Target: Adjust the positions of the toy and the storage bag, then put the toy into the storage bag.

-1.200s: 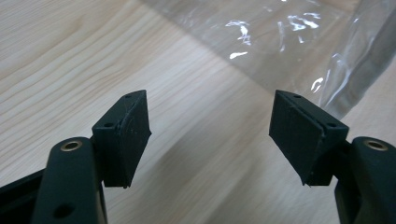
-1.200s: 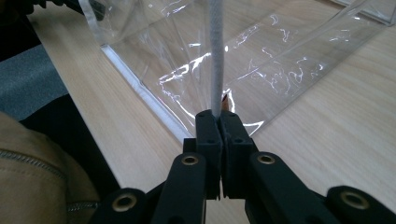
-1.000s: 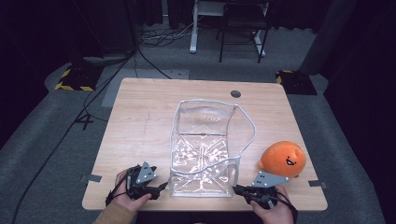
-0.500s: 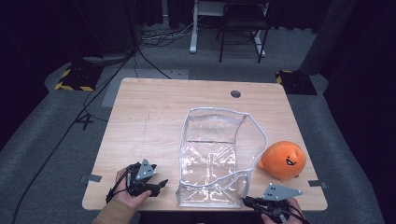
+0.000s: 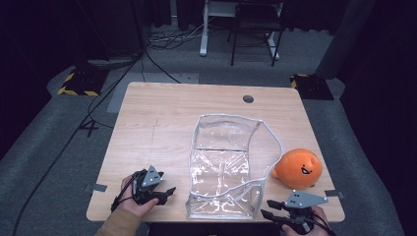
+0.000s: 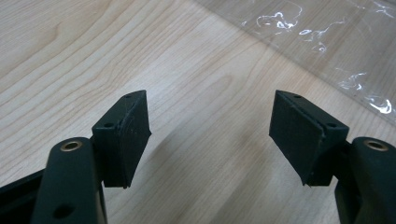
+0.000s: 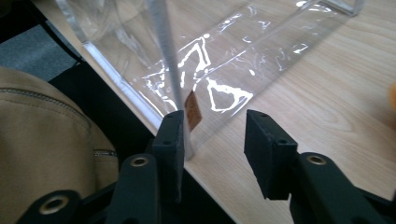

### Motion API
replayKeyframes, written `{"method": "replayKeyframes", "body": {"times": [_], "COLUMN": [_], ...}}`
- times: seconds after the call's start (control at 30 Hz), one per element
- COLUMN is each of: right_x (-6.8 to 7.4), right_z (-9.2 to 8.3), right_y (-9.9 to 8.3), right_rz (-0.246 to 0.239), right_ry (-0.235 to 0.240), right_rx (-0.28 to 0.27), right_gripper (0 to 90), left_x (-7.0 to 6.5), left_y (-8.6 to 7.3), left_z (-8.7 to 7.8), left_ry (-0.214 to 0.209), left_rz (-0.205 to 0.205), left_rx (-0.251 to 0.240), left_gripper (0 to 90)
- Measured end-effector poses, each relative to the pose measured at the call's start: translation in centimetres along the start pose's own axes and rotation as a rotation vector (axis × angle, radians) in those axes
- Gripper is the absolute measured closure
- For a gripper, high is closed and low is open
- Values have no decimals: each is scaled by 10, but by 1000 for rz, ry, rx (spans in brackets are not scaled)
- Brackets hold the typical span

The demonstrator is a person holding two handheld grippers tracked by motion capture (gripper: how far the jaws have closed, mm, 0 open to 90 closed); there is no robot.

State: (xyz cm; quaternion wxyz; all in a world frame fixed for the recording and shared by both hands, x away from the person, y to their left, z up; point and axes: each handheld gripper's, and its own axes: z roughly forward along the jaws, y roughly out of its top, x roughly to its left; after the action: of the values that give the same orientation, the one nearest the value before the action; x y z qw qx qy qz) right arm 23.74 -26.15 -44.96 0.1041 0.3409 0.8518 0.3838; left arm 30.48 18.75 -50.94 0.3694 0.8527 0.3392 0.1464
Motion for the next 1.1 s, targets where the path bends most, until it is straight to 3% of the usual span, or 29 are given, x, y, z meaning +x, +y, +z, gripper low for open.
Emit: {"method": "replayKeyframes", "body": {"times": [0.33, 0.57, 1.1], "right_x": [-13, -28, -65], "right_z": [-13, -25, -53], "right_y": [10, 21, 51], "right_rz": [16, 35, 44], "right_ry": [-24, -48, -101], "right_rx": [-18, -36, -62], "right_gripper": [538, 540, 498], "left_x": [6, 11, 22], "left_y": [-3, -9, -26], "left_z": [-3, -6, -21], "left_ry": [14, 39, 66], "left_rz": [-16, -23, -82], "left_rx": [-4, 6, 15], "left_gripper": [292, 291, 281]}}
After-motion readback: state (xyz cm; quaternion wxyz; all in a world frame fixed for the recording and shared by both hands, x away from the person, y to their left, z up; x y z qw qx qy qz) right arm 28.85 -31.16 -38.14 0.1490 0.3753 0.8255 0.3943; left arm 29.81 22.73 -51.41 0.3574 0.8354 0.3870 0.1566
